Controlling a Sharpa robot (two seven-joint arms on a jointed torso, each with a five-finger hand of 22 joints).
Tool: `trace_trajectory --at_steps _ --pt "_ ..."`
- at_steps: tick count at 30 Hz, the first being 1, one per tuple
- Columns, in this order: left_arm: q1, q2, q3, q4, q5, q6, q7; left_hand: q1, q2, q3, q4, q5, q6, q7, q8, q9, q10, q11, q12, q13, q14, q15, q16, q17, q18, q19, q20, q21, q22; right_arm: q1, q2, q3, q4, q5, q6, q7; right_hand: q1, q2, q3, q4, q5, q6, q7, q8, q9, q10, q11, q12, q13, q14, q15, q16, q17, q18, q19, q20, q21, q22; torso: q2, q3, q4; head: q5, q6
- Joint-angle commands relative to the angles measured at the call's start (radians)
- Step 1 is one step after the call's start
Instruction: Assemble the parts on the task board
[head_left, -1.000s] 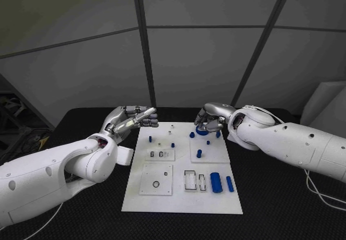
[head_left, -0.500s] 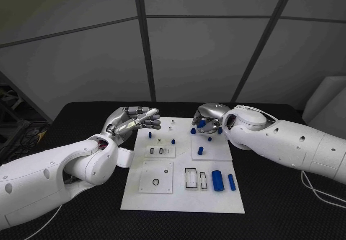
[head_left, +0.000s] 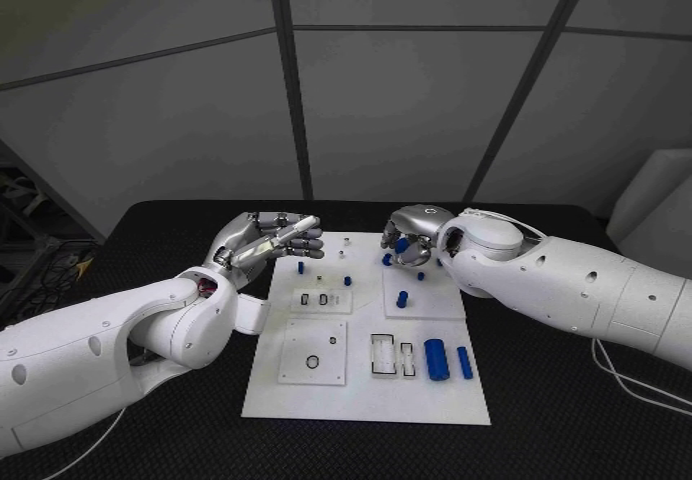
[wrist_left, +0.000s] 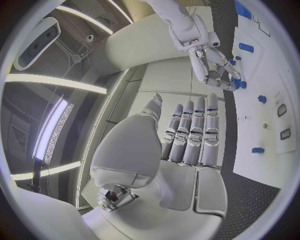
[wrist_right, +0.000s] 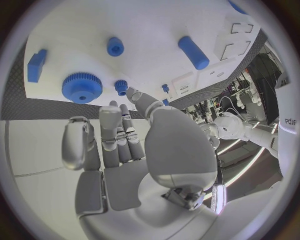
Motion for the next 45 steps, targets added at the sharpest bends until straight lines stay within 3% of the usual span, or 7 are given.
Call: trace_trajectory --at_steps 1,14,26,34,37,45 --pt "0.001 0.001 0.001 0.000 -0.007 0.022 0.003 -0.006 0.003 -0.002 -0.006 0.006 0.000 0.007 -0.006 -0.002 -0.003 0.007 -0.004 -0.001 -0.007 0.002 0.004 0.002 -0.009 0.002 0.001 0.007 0.001 0.003 0.009 0.001 -0.012 -0.014 0.034 -0.011 0.014 0.003 0.004 0.006 -0.002 -0.005 -0.003 -0.002 0.001 0.003 0.000 -0.002 0.002 0.029 0.008 0.030 0.026 -0.013 0.014 0.000 0.014 0.024 0.001 0.0001 -0.0001 0.000 -0.004" --pt "0.001 -0.003 0.001 0.003 -0.007 0.024 0.002 -0.007 0.004 -0.002 -0.006 0.006 -0.001 0.007 -0.007 -0.002 -0.003 0.007 -0.005 -0.001 -0.008 0.002 0.004 0.002 -0.009 0.002 0.001 0.007 0.002 0.003 0.035 0.000 -0.045 -0.014 0.081 -0.016 0.018 0.011 0.024 0.012 -0.001 0.005 0.002 0.001 0.004 0.020 -0.001 -0.001 0.003 0.026 0.007 0.092 0.078 -0.021 0.035 0.001 0.040 0.073 0.004 -0.0002 -0.0010 0.004 -0.015" --pt "0.002 -0.008 0.001 0.008 -0.007 0.025 0.001 -0.009 0.005 -0.003 -0.007 0.006 -0.001 0.008 -0.009 -0.002 -0.004 0.008 -0.008 -0.002 -0.011 0.003 0.005 0.004 -0.010 0.000 0.001 0.008 0.002 0.003 0.048 0.000 -0.064 -0.011 0.091 -0.012 0.014 0.023 0.043 0.024 0.003 0.027 0.011 0.006 0.008 0.048 -0.006 0.001 0.004 0.021 0.005 0.121 0.097 -0.025 0.046 -0.001 0.054 0.098 0.004 -0.0005 -0.0014 0.010 -0.023" --pt "0.002 -0.011 0.001 0.008 -0.007 0.025 -0.001 -0.010 0.007 -0.003 -0.007 0.006 -0.001 0.008 -0.010 -0.002 -0.004 0.008 -0.009 -0.002 -0.012 0.003 0.005 0.005 -0.010 -0.001 0.001 0.008 0.002 0.003 0.052 0.000 -0.066 -0.007 0.088 -0.005 0.006 0.038 0.054 0.041 0.006 0.064 0.009 0.016 0.016 0.076 -0.010 0.001 0.005 0.019 0.002 0.141 0.110 -0.028 0.053 -0.003 0.063 0.116 0.006 -0.0010 -0.0014 0.010 -0.025" --pt "0.002 -0.012 0.001 0.007 -0.007 0.024 -0.002 -0.010 0.007 -0.003 -0.007 0.006 -0.001 0.008 -0.010 -0.002 -0.004 0.008 -0.009 -0.002 -0.012 0.003 0.005 0.005 -0.010 -0.001 0.001 0.008 0.002 0.003 0.053 0.000 -0.066 -0.009 0.076 -0.007 0.010 0.047 0.057 0.044 0.005 0.093 -0.001 0.027 0.024 0.097 -0.018 0.004 0.009 0.018 -0.005 0.152 0.118 -0.031 0.061 -0.007 0.071 0.133 0.005 -0.0003 -0.0019 0.012 -0.028" --pt "0.002 -0.014 0.001 0.002 -0.007 0.023 -0.006 -0.010 0.008 -0.003 -0.008 0.006 -0.001 0.008 -0.010 -0.002 -0.004 0.008 -0.009 -0.002 -0.013 0.003 0.006 0.006 -0.010 -0.002 0.001 0.009 0.002 0.003 0.044 0.000 -0.053 -0.035 -0.023 -0.026 0.015 0.062 0.045 0.050 0.006 0.146 -0.022 0.046 0.048 0.156 -0.040 0.008 0.023 0.018 -0.022 0.172 0.129 -0.037 0.078 -0.024 0.087 0.167 0.005 -0.0013 -0.0014 0.015 -0.028"
